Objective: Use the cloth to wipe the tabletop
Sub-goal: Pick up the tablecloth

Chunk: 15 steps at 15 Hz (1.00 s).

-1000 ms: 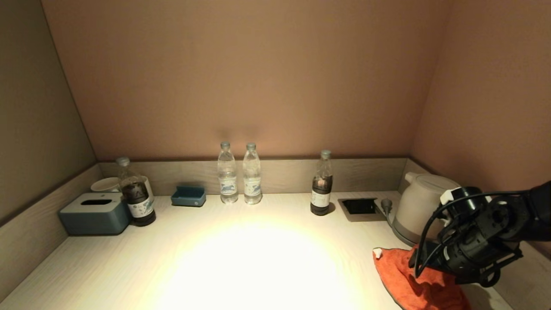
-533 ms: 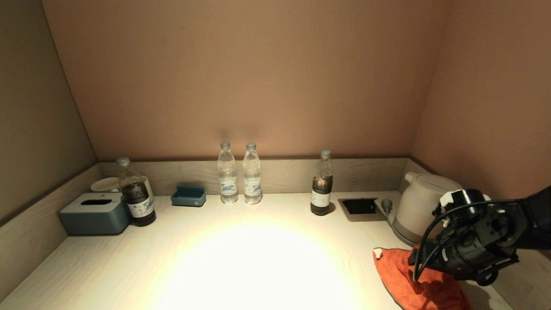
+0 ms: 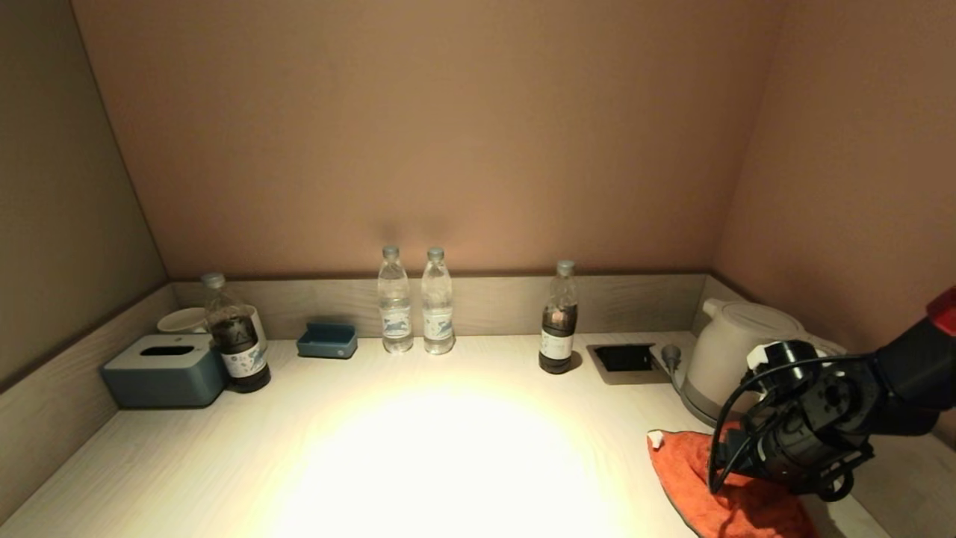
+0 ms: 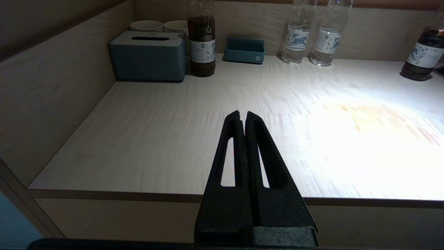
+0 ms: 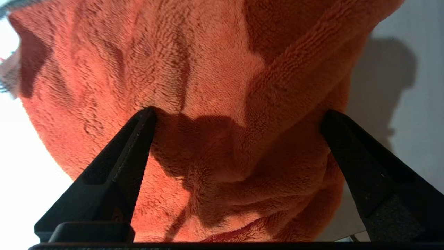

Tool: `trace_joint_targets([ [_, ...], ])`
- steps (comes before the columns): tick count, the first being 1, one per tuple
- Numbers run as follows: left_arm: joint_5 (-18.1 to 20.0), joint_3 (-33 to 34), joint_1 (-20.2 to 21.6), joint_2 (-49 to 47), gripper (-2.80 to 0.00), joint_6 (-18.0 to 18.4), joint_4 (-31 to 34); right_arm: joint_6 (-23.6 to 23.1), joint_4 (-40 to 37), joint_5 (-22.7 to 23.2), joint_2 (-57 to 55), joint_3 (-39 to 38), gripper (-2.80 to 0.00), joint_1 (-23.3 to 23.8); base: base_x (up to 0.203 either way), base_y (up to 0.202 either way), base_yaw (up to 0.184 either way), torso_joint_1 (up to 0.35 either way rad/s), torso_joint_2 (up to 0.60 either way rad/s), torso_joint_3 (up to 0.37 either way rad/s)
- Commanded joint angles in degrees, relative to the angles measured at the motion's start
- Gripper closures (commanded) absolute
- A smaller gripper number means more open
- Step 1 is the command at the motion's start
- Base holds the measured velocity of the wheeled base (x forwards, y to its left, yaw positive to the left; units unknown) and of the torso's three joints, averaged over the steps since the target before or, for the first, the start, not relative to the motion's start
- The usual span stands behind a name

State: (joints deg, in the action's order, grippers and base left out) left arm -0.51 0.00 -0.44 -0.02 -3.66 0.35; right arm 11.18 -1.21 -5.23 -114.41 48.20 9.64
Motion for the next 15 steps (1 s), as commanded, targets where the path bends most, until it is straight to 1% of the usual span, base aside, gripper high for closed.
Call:
trace_joint_targets([
  [1, -0.02, 0.00, 0.00, 0.02, 0.00, -0.03, 0.00, 0.06, -0.02, -0.08, -1.01, 0.05, -2.80, 0.02, 0.000, 0.000, 0.000, 0.000, 0.00, 0.000],
  [9, -0.02, 0.00, 0.00, 0.02, 0.00, -0.03, 0.00, -0.63, -0.11, -0.31, -2.31, -0.04, -2.80, -0.06, 0.000, 0.000, 0.000, 0.000, 0.00, 0.000],
  [10, -0.02, 0.00, 0.00, 0.02, 0.00, -0.03, 0.00, -0.63, -0.11, -0.31, -2.31, -0.04, 0.00, -0.06, 0.000, 0.000, 0.000, 0.000, 0.00, 0.000],
  [15, -0.02, 0.00, 0.00, 0.02, 0.00, -0.03, 0.00, -0.81, -0.11, 0.11, -2.67, 0.05, 0.00, -0.06, 0.000, 0.000, 0.000, 0.000, 0.00, 0.000],
])
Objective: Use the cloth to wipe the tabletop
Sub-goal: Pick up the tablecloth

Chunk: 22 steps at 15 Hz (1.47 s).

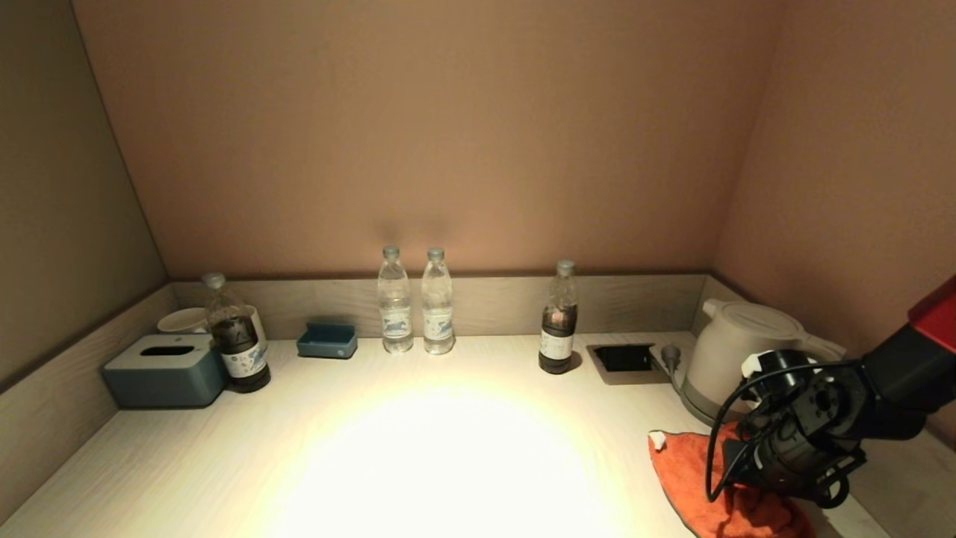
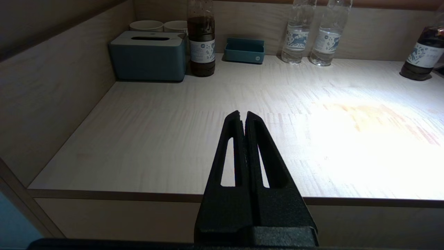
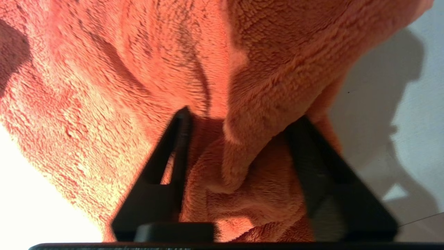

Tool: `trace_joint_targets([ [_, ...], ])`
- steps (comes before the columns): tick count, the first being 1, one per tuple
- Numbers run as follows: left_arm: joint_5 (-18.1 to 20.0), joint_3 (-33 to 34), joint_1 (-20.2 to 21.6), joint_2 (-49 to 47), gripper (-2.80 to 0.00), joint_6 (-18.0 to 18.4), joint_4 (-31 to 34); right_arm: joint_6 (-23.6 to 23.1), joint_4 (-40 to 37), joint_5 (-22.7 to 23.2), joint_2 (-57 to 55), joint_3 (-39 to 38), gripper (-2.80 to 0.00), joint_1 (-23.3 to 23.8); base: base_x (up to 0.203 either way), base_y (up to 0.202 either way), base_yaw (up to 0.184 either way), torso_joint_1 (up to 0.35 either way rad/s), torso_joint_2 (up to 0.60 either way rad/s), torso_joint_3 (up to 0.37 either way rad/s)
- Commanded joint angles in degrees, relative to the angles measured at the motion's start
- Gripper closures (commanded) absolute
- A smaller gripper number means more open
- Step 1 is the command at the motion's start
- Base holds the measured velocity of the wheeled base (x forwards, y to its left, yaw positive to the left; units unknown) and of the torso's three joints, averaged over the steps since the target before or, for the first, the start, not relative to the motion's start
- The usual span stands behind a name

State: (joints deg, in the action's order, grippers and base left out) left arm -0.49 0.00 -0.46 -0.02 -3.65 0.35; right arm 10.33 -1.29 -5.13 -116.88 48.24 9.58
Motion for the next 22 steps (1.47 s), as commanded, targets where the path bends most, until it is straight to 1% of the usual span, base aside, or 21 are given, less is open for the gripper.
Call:
trace_joint_targets([
  [1, -0.04, 0.00, 0.02, 0.02, 0.00, -0.04, 0.00, 0.04, -0.03, -0.06, -0.28, 0.01, 0.00, 0.00, 0.000, 0.000, 0.000, 0.000, 0.00, 0.000],
  [22, -0.04, 0.00, 0.02, 0.02, 0.00, -0.04, 0.00, 0.13, 0.06, 0.03, -0.72, 0.01, 0.00, 0.00, 0.000, 0.000, 0.000, 0.000, 0.00, 0.000],
])
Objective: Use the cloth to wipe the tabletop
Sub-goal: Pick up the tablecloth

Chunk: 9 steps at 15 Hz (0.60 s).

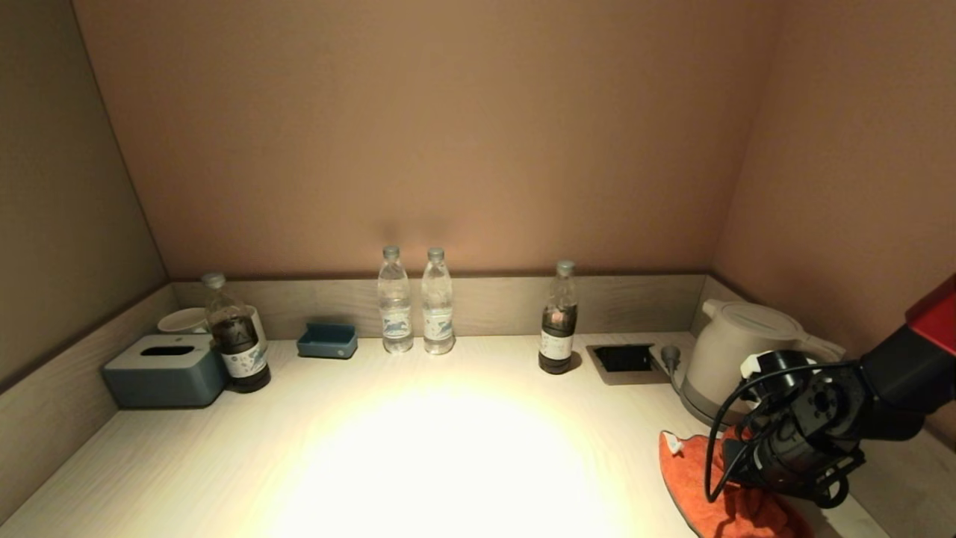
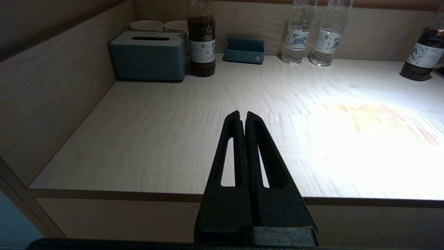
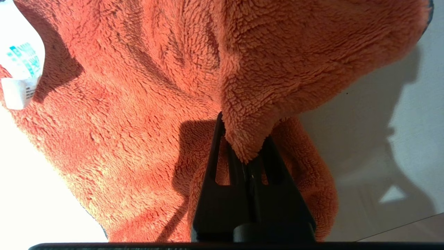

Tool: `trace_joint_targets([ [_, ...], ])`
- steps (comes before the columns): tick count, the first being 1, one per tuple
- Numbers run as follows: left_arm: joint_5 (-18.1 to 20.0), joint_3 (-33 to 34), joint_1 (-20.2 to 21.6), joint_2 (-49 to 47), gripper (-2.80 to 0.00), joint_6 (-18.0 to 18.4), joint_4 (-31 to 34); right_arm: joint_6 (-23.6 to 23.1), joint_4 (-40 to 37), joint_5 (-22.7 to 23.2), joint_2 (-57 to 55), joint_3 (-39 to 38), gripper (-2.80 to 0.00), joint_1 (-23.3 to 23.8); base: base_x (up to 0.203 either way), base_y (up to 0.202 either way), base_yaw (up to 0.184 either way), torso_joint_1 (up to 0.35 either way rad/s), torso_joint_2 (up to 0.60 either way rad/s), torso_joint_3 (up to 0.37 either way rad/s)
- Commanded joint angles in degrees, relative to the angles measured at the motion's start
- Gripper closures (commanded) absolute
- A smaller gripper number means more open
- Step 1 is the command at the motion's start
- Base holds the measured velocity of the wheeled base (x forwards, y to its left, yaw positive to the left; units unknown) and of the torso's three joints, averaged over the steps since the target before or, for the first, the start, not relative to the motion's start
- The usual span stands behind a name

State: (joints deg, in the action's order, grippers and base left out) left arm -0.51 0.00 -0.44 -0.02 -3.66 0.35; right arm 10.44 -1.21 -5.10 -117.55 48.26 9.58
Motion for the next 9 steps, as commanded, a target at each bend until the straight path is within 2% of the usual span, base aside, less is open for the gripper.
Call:
trace_joint_targets([
  [1, -0.02, 0.00, 0.00, 0.02, 0.00, -0.03, 0.00, 0.02, -0.02, 0.00, -0.04, -0.01, 0.00, 0.00, 0.000, 0.000, 0.000, 0.000, 0.00, 0.000],
  [9, -0.02, 0.00, 0.00, 0.02, 0.00, -0.03, 0.00, 0.11, 0.10, 0.17, 0.89, -0.27, 0.00, -0.13, 0.000, 0.000, 0.000, 0.000, 0.00, 0.000],
])
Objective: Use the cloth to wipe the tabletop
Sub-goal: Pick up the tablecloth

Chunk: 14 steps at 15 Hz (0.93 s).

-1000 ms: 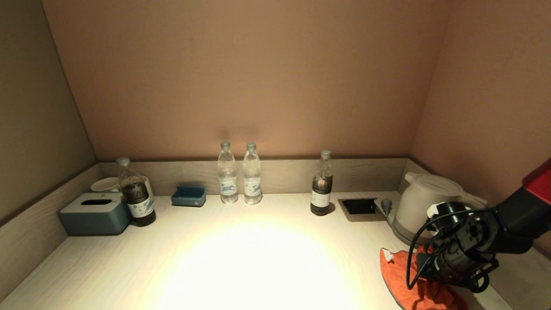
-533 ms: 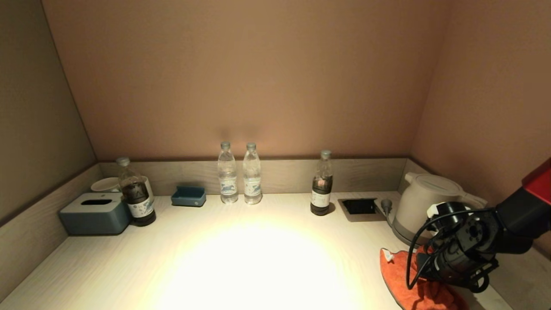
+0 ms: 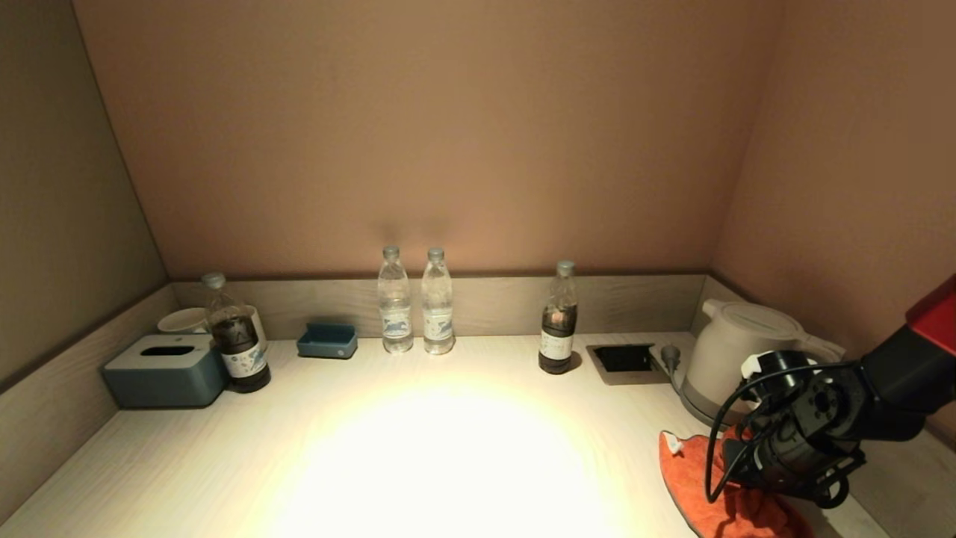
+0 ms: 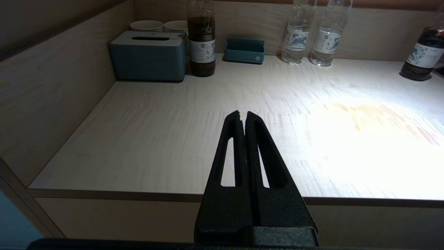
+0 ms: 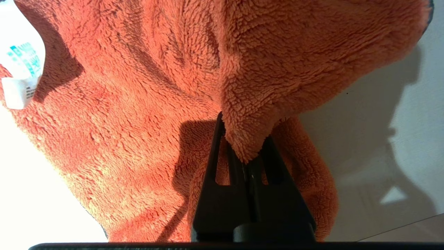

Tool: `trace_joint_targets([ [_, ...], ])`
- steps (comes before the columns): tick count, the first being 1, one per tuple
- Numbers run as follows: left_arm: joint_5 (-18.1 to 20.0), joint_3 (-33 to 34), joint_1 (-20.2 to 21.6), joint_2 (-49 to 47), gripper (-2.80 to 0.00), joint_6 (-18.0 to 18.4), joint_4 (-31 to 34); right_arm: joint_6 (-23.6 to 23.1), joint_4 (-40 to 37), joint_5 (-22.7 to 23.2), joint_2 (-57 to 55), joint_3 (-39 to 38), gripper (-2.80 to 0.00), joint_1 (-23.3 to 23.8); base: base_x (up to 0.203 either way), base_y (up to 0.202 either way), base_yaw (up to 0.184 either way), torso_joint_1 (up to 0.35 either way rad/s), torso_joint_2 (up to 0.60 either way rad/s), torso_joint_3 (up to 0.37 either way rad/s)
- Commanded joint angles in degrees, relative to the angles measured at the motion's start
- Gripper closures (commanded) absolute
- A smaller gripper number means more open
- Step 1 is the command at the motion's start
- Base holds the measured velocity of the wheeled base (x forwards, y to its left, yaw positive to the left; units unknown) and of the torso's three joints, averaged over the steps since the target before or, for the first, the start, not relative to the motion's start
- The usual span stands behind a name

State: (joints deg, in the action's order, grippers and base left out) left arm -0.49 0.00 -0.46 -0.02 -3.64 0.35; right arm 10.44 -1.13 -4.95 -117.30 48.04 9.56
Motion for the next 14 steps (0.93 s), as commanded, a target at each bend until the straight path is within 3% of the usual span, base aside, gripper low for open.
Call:
trace_joint_targets([
  [1, -0.04, 0.00, 0.02, 0.02, 0.00, -0.05, 0.00, 0.13, 0.05, 0.03, 0.95, -0.08, 0.00, -0.41, 0.000, 0.000, 0.000, 0.000, 0.00, 0.000],
  [11, -0.04, 0.00, 0.02, 0.02, 0.00, -0.05, 0.00, 0.65, -2.44, -0.09, 21.08, 0.44, 0.00, -11.14, 0.000, 0.000, 0.000, 0.000, 0.00, 0.000],
  [14, -0.04, 0.00, 0.02, 0.02, 0.00, -0.05, 0.00, -0.21, -3.58, 0.01, 28.19, 3.69, 0.00, -19.04, 0.000, 0.000, 0.000, 0.000, 0.00, 0.000],
])
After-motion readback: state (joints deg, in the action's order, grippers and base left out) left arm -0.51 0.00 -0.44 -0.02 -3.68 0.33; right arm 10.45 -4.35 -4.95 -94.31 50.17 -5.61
